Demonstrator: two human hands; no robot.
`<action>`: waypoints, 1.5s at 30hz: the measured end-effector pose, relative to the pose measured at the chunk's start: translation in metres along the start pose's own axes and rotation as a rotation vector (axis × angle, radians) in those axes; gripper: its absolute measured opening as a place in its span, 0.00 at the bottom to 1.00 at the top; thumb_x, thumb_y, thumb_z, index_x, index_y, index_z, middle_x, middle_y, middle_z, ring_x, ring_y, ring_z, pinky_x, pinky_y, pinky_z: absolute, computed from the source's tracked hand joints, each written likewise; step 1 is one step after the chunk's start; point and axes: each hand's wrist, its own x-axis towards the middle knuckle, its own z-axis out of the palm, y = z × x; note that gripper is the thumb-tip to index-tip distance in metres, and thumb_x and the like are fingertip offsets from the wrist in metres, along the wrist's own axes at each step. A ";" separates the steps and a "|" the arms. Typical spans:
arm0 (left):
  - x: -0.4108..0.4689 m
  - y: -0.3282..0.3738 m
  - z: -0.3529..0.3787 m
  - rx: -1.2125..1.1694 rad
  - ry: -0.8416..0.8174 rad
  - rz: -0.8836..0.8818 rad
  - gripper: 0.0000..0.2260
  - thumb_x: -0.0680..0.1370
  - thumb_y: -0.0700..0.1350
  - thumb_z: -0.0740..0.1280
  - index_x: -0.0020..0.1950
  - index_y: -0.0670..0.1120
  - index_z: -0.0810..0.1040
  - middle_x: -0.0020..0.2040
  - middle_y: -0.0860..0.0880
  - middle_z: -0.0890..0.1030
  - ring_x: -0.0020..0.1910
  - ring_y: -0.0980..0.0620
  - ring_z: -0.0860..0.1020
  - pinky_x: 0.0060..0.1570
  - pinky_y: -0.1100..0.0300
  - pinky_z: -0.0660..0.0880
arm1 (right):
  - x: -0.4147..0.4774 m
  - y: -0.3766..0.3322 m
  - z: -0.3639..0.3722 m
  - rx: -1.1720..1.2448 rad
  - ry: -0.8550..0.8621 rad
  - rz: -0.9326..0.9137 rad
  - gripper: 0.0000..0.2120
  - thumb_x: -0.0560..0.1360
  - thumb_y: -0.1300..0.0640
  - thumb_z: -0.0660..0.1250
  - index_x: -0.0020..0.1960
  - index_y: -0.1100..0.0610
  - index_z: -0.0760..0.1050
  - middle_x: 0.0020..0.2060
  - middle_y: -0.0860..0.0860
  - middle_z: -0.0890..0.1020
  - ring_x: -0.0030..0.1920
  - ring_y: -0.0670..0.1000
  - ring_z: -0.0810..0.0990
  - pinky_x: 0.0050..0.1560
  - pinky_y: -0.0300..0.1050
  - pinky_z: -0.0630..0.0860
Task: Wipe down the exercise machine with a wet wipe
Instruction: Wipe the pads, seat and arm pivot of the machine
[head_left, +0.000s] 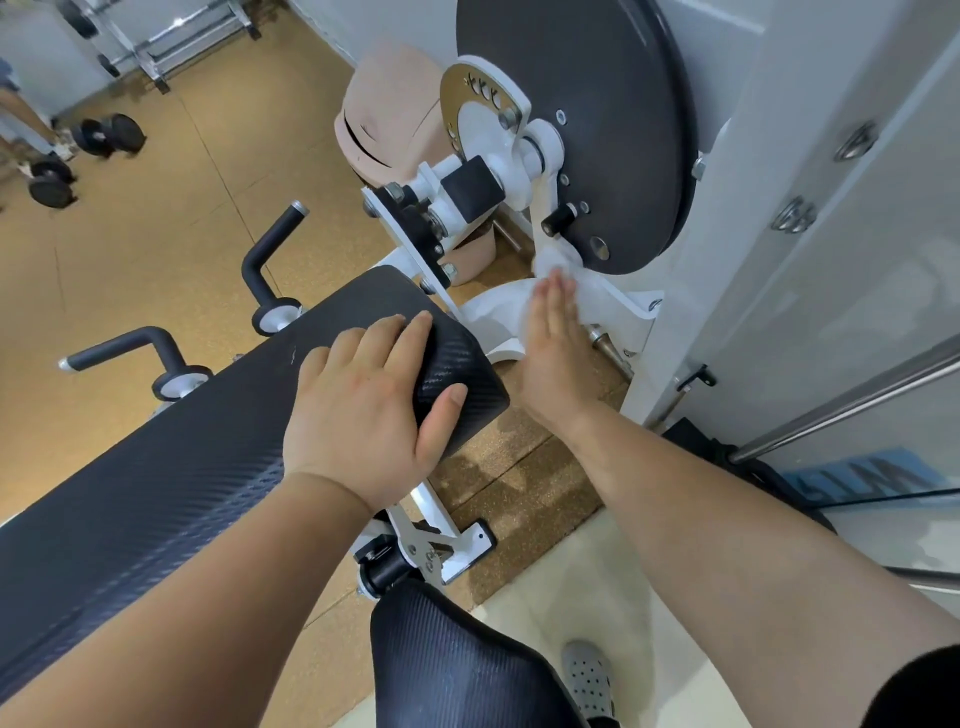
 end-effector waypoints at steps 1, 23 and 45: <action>0.000 -0.001 -0.001 -0.019 0.004 0.007 0.32 0.80 0.65 0.49 0.77 0.47 0.68 0.70 0.46 0.75 0.65 0.40 0.74 0.61 0.43 0.68 | -0.001 -0.008 -0.004 0.034 -0.042 -0.081 0.46 0.75 0.77 0.59 0.84 0.57 0.38 0.82 0.51 0.35 0.82 0.52 0.33 0.81 0.47 0.40; -0.225 -0.127 -0.008 -0.107 0.169 -0.632 0.23 0.75 0.54 0.61 0.67 0.47 0.76 0.69 0.45 0.75 0.66 0.41 0.70 0.62 0.43 0.67 | -0.108 -0.220 -0.049 -0.588 -0.352 -0.492 0.57 0.71 0.19 0.36 0.83 0.60 0.50 0.82 0.63 0.53 0.82 0.64 0.48 0.80 0.62 0.38; -0.450 -0.314 0.038 -0.375 0.282 -0.386 0.32 0.67 0.39 0.65 0.72 0.38 0.73 0.72 0.39 0.73 0.70 0.38 0.71 0.71 0.43 0.69 | -0.268 -0.466 0.135 -0.629 -0.443 -0.843 0.53 0.76 0.22 0.47 0.84 0.60 0.41 0.84 0.57 0.46 0.83 0.58 0.40 0.81 0.61 0.39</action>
